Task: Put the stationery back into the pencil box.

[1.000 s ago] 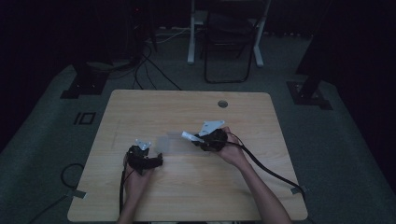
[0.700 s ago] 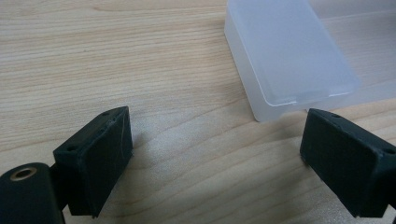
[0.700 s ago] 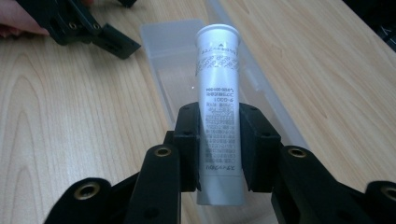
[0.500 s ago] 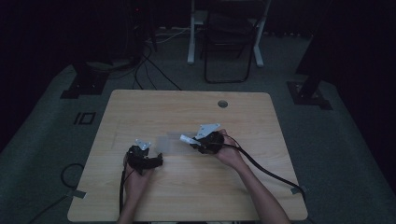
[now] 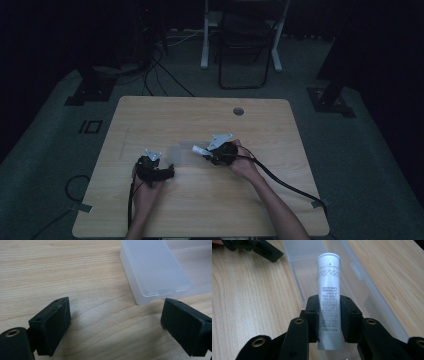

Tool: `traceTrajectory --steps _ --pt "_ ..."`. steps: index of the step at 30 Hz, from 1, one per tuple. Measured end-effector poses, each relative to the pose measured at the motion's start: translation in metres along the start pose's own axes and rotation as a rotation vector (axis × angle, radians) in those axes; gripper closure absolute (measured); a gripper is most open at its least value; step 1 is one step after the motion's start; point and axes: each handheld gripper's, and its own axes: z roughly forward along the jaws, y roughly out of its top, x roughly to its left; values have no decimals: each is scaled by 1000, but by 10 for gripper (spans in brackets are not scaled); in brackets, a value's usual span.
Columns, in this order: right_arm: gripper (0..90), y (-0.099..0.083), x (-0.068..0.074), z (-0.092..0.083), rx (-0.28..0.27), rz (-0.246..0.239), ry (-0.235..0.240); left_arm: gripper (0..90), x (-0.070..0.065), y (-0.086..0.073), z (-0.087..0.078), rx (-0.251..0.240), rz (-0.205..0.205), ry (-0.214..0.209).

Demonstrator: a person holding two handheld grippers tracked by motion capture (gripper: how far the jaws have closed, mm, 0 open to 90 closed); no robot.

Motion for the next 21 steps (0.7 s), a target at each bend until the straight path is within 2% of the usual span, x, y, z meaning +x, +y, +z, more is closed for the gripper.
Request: traceTrajectory --steps 21 --pt "710 -6 -4 13 25 12 -13 96 0 0 0 1 -1 0"
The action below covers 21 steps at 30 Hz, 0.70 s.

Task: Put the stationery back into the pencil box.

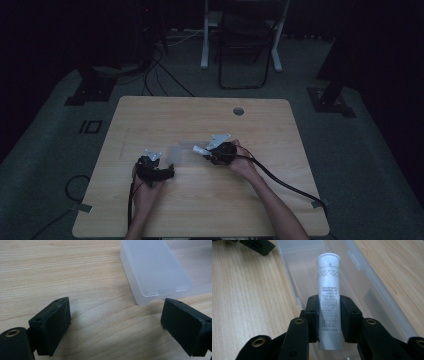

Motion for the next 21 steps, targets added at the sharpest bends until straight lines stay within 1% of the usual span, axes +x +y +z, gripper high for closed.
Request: traceTrajectory --steps 8,21 --pt "710 -2 -1 5 8 7 -1 96 0 0 0 2 2 0" --pt "711 -5 -2 12 22 5 2 96 0 0 0 2 3 -1"
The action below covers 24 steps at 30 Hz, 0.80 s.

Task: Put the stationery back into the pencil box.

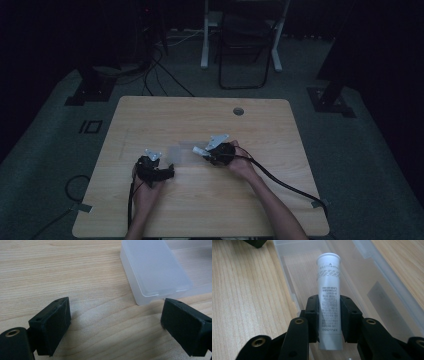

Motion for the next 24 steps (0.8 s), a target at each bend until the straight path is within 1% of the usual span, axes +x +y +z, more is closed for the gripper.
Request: traceTrajectory --steps 13,20,24 --pt "710 -3 0 6 21 5 0 96 0 0 0 1 -1 0" --pt "711 -5 2 10 38 -1 11 96 0 0 0 1 -1 0" --pt "710 -5 4 10 37 -5 13 96 0 0 0 1 -1 0"
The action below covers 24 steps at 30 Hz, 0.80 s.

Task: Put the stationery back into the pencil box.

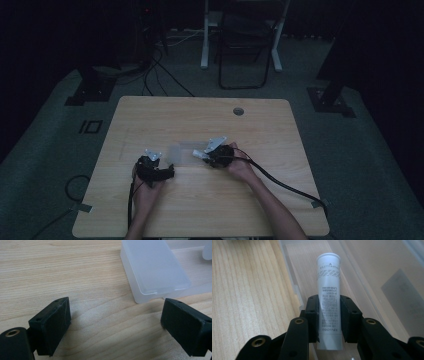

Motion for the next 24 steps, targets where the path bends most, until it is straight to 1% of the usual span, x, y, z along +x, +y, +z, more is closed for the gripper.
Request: traceTrajectory --steps 15,19,24 --pt "705 -1 3 -1 -2 -3 3 96 0 0 0 0 0 0" --pt "681 -1 3 -2 -7 -7 -11 96 0 0 0 0 0 0" --pt "642 1 4 -7 -26 -1 -26 96 0 0 0 -3 -4 0"
